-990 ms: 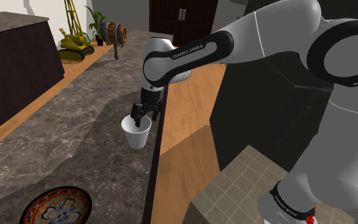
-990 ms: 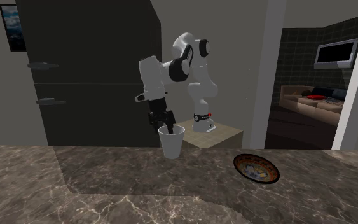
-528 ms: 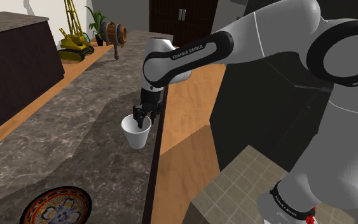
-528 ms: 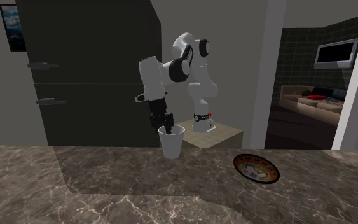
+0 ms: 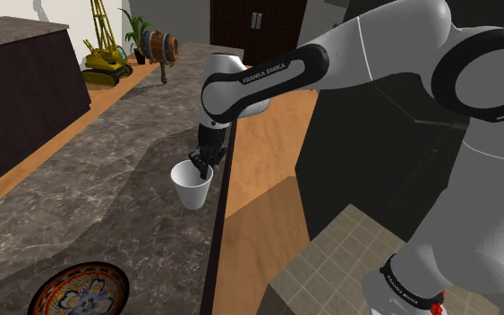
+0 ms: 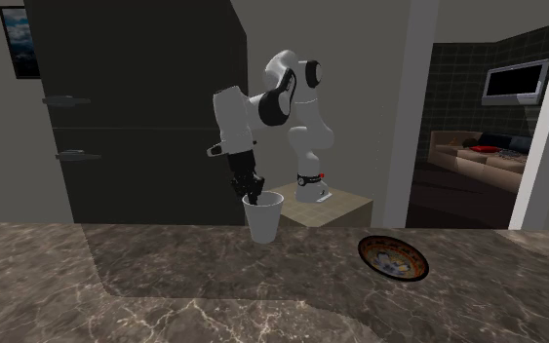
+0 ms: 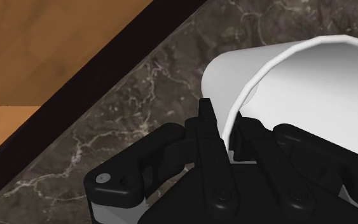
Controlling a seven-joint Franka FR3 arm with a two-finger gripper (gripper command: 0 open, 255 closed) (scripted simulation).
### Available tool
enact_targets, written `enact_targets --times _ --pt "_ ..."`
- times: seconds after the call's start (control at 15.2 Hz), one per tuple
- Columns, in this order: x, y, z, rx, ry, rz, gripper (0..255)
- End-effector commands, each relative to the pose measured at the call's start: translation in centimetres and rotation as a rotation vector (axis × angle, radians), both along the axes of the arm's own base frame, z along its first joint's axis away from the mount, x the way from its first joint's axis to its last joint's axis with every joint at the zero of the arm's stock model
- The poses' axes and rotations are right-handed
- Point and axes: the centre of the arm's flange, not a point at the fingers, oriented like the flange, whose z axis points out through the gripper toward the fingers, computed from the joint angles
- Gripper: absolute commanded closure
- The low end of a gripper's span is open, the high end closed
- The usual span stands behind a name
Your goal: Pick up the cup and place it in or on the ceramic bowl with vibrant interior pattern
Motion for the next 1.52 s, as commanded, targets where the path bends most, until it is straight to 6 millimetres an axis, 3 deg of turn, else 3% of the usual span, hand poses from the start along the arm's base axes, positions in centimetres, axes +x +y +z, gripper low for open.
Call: enact_targets --times 0.0,1.45 --pt "0.0 0.0 0.0 0.0 0.0 0.0 255" --pt "0.0 0.0 11.6 0.0 0.0 0.0 255"
